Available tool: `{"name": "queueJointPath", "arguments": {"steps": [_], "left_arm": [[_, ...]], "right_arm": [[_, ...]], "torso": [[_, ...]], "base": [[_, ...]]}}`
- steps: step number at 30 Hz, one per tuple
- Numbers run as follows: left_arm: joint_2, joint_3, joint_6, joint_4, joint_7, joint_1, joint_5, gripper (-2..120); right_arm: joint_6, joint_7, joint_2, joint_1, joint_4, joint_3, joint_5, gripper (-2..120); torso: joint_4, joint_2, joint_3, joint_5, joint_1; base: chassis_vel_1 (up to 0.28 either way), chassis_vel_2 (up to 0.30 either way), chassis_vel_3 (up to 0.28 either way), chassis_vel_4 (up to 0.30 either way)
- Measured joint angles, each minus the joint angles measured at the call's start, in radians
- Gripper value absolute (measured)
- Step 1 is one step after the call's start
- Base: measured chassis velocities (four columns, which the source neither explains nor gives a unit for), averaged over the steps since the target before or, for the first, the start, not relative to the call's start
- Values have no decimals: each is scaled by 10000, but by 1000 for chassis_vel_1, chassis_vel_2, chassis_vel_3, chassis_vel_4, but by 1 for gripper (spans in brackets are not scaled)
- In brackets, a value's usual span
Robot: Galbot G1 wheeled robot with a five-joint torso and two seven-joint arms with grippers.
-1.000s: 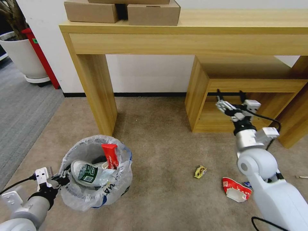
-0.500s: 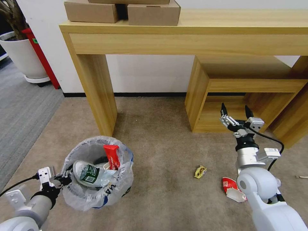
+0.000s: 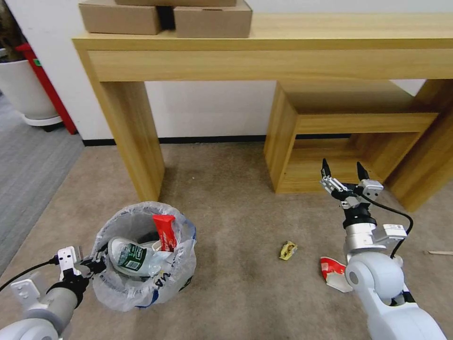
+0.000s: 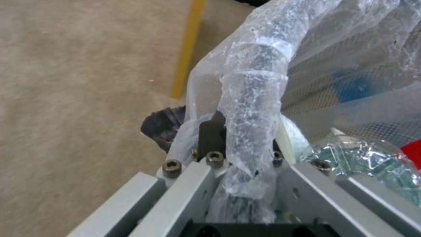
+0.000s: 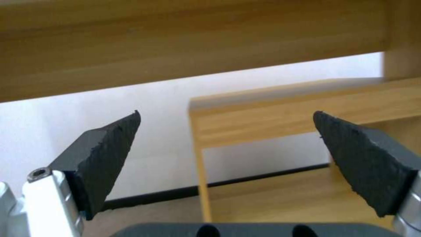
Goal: Pick up the trash bin and place the garbage on the floor into it.
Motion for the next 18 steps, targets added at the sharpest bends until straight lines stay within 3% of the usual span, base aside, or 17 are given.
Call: {"name": "queueJointPath", "arguments": {"steps": [18], "left_arm": [[-41,1,7,116,6,-33,31,1]], "right_arm": [[141,-61,1,102,-303,-129,-35,100]], "torso": [[0,0,0,0,0]], "base": [[-91,-99,-88,-87]]}}
